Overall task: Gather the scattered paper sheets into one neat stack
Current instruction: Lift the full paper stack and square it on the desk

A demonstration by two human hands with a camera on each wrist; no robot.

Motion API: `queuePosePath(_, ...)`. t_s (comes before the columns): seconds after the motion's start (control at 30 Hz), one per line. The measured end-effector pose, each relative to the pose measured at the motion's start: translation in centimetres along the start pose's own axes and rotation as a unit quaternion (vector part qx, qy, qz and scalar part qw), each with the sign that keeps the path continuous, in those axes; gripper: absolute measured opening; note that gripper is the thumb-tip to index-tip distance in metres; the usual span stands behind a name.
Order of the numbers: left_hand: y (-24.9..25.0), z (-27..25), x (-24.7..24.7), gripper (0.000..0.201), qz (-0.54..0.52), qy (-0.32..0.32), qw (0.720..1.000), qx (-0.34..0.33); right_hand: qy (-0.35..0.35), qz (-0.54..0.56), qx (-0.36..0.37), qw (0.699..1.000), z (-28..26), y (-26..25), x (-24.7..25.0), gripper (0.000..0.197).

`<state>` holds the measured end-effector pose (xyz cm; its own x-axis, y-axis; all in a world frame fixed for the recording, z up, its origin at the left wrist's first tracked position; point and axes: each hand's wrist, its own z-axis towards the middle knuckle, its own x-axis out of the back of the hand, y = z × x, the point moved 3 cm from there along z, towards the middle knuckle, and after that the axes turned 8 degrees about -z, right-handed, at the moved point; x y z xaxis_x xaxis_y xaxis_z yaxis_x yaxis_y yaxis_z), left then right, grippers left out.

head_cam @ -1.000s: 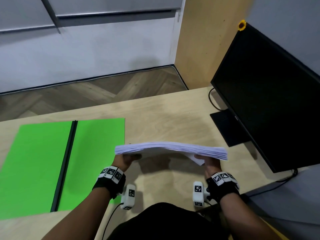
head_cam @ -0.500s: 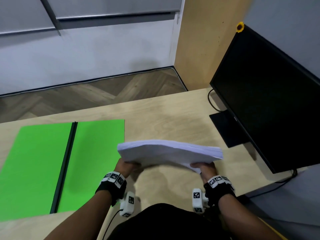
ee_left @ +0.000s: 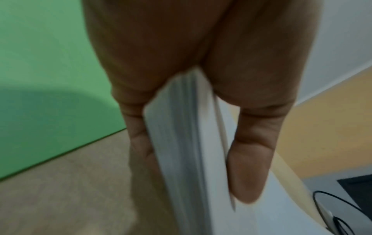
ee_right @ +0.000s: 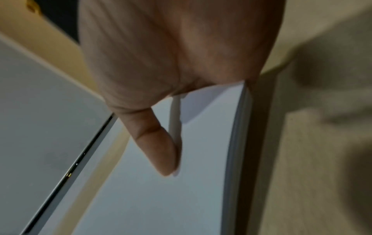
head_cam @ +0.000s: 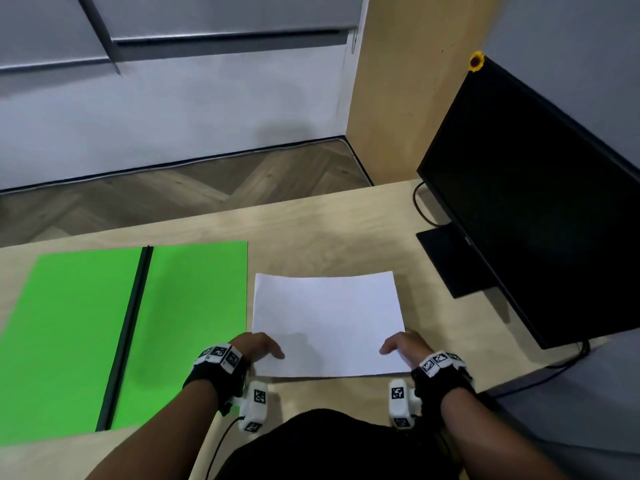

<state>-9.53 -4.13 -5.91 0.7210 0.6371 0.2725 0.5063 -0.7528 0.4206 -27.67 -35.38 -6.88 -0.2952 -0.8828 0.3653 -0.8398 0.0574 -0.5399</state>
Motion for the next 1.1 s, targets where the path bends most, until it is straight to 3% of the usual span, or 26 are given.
queuePosePath(0.13,-0.2,-0.3,-0.7,0.048,-0.088,0.012,0.996,-0.008,-0.024,0.030,0.015,0.999,0.8,1.0,-0.2,0.054)
queuePosePath(0.2,-0.5,-0.1,-1.0,0.051,-0.137,0.015,0.990,-0.030,-0.028,0.049,0.032,0.998,0.1,0.8,-0.5,0.050)
queuePosePath(0.33,-1.3,-0.4,-1.2,0.037,-0.149,0.056,0.985,-0.069,0.001,0.003,0.046,0.999,-0.8,0.3,-0.4,0.049)
queuePosePath(0.47,-1.9,-0.4,-1.8,0.064,-0.232,0.059,0.966,-0.096,-0.010,-0.062,0.022,0.998,-0.8,0.1,0.0,0.058)
queuePosePath(0.57,-1.5,-0.7,-1.9,0.052,-0.288,0.012,0.952,-0.103,-0.006,-0.062,0.009,0.998,2.3,2.9,0.2,0.089)
queuePosePath(0.63,-2.3,1.5,-1.5,0.077,-0.331,0.007,0.939,-0.090,-0.011,-0.043,0.007,0.999,4.2,4.9,0.1,0.098)
queuePosePath(0.7,-5.2,7.5,-1.0,0.091,-0.355,0.025,0.929,-0.106,-0.006,-0.042,0.018,0.999,1.2,2.9,-0.3,0.086)
queuePosePath(0.73,-5.4,8.0,-0.9,0.089,-0.354,0.018,0.929,-0.105,-0.007,-0.038,0.025,0.999,0.6,2.5,-0.5,0.077)
queuePosePath(0.8,-3.2,3.2,-0.9,0.063,-0.338,0.013,0.934,-0.115,-0.015,-0.023,0.041,0.999,-0.4,2.0,-0.7,0.066)
queuePosePath(0.87,-1.5,-0.3,-1.5,0.042,-0.302,-0.014,0.945,-0.128,-0.008,-0.017,0.053,0.998,-0.4,2.1,-0.6,0.073)
queuePosePath(1.0,-2.0,0.4,-1.1,0.044,-0.197,0.027,0.969,-0.147,0.017,0.005,0.088,0.996,-1.2,1.4,-0.9,0.043)
queuePosePath(1.1,-0.6,-0.4,-0.2,0.044,-0.177,0.045,0.964,-0.193,0.063,0.041,0.136,0.988,-2.0,-0.5,-0.5,0.029)
